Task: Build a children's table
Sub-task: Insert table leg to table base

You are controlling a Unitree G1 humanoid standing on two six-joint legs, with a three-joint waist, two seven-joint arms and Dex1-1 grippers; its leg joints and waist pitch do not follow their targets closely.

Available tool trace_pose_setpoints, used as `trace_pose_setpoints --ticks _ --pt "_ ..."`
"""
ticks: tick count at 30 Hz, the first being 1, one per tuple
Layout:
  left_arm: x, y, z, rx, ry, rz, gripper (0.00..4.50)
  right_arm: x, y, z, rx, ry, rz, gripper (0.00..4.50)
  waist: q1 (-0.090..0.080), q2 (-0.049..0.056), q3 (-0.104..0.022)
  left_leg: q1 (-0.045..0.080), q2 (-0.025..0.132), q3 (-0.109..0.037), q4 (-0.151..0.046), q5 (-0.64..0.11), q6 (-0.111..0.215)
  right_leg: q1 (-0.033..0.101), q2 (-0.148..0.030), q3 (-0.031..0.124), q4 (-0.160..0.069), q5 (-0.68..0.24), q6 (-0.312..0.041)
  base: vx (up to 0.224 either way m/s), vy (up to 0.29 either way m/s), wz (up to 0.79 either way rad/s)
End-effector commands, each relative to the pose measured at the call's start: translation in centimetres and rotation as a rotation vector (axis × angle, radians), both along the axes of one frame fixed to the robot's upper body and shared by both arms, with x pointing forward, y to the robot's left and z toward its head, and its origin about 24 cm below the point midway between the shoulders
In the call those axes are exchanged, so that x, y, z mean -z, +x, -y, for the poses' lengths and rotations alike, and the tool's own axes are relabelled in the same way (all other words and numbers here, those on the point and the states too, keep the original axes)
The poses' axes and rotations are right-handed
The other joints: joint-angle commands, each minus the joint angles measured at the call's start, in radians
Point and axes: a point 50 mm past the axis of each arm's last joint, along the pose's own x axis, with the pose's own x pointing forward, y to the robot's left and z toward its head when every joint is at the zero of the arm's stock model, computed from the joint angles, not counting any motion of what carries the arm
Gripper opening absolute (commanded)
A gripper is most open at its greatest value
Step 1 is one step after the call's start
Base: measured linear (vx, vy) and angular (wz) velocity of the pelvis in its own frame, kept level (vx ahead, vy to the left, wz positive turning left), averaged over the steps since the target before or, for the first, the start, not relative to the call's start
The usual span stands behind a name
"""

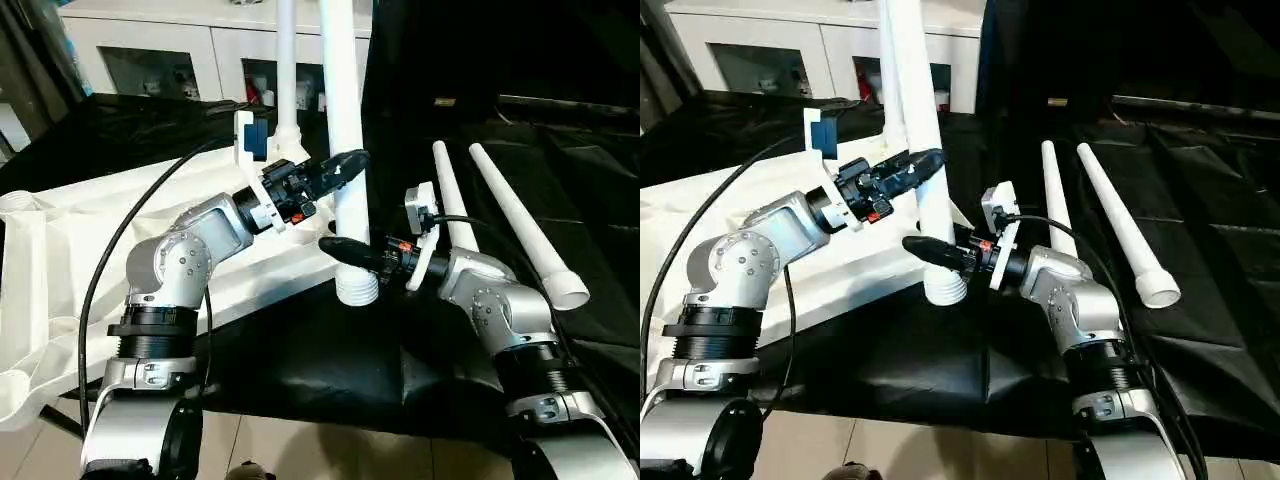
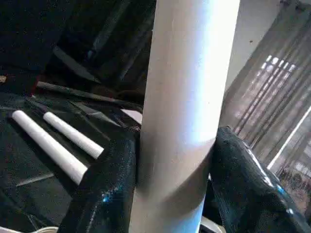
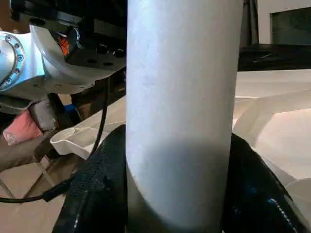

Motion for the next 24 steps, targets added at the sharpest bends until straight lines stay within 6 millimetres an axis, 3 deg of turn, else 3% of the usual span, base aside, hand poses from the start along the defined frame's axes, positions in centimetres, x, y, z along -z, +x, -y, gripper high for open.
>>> trace_pose_setpoints --ticks 1,3,5,8,10,13,15,24 --pt "-1.0 0.0 0.3 0.020 -0.020 0.026 1.97 -0.3 0.1 0.0 0.000 -0.029 0.039 1.88 0.002 0.006 -0.082 0.019 0.039 -0.015 -0.054 -0.100 0.043 0.064 -0.084 0.048 -0.062 0.012 -0.221 0.000 0.000 0.00" --pt "-1.1 -0.1 0.4 0.025 -0.031 0.026 1.93 -0.3 0.2 0.0 -0.007 -0.012 0.017 1.88 0.002 0.005 -0.082 0.019 0.039 -0.015 -0.054 -0.101 0.043 0.065 -0.084 0.048 -0.062 0.012 -0.223 0.000 0.000 0.00" --pt "-1.2 -0.1 0.4 0.026 -0.027 0.034 1.88 -0.5 0.4 0.1 -0.004 0.021 -0.021 2.44 0.002 0.004 -0.082 0.019 0.038 -0.015 -0.053 -0.099 0.047 0.066 -0.084 0.048 -0.063 0.014 -0.226 0.000 0.000 0.00" --pt "-1.3 -0.1 0.4 0.037 -0.015 0.044 1.88 -0.9 0.2 0.1 -0.034 0.012 -0.013 2.67 0.004 0.005 -0.082 0.020 0.039 -0.015 -0.053 -0.100 0.047 0.065 -0.083 0.048 -0.062 0.006 -0.225 0.000 0.000 0.00" --pt "-1.4 -0.1 0.3 0.034 0.014 0.064 1.86 -1.0 0.1 0.1 -0.049 -0.043 0.004 2.91 0.004 0.000 -0.082 0.019 0.039 -0.014 -0.052 -0.095 0.047 0.066 -0.083 0.048 -0.062 0.012 -0.224 0.000 0.000 0.00" --pt "-1.5 -0.2 0.3 0.033 0.050 0.091 1.85 -0.9 0.3 0.2 -0.023 -0.145 0.016 3.12 0.007 0.002 -0.082 0.019 0.039 -0.017 -0.053 -0.091 0.038 0.064 -0.085 0.048 -0.062 -0.009 -0.214 0.000 0.000 0.00" --pt "-1.8 -0.2 0.2 0.035 0.079 0.122 1.85 -1.2 0.5 0.3 -0.017 -0.247 0.006 3.15 0.006 0.000 -0.080 0.021 0.038 -0.016 -0.054 -0.095 0.031 0.064 -0.082 0.049 -0.064 -0.023 -0.204 0.000 0.000 0.00" --pt "-1.9 -0.5 0.2 0.061 0.109 0.145 1.85 -2.0 0.5 0.8 -0.033 -0.262 -0.040 3.17 0.008 -0.001 -0.082 0.020 0.037 -0.014 -0.052 -0.096 0.028 0.064 -0.083 0.050 -0.061 -0.017 -0.203 0.000 0.000 0.00"
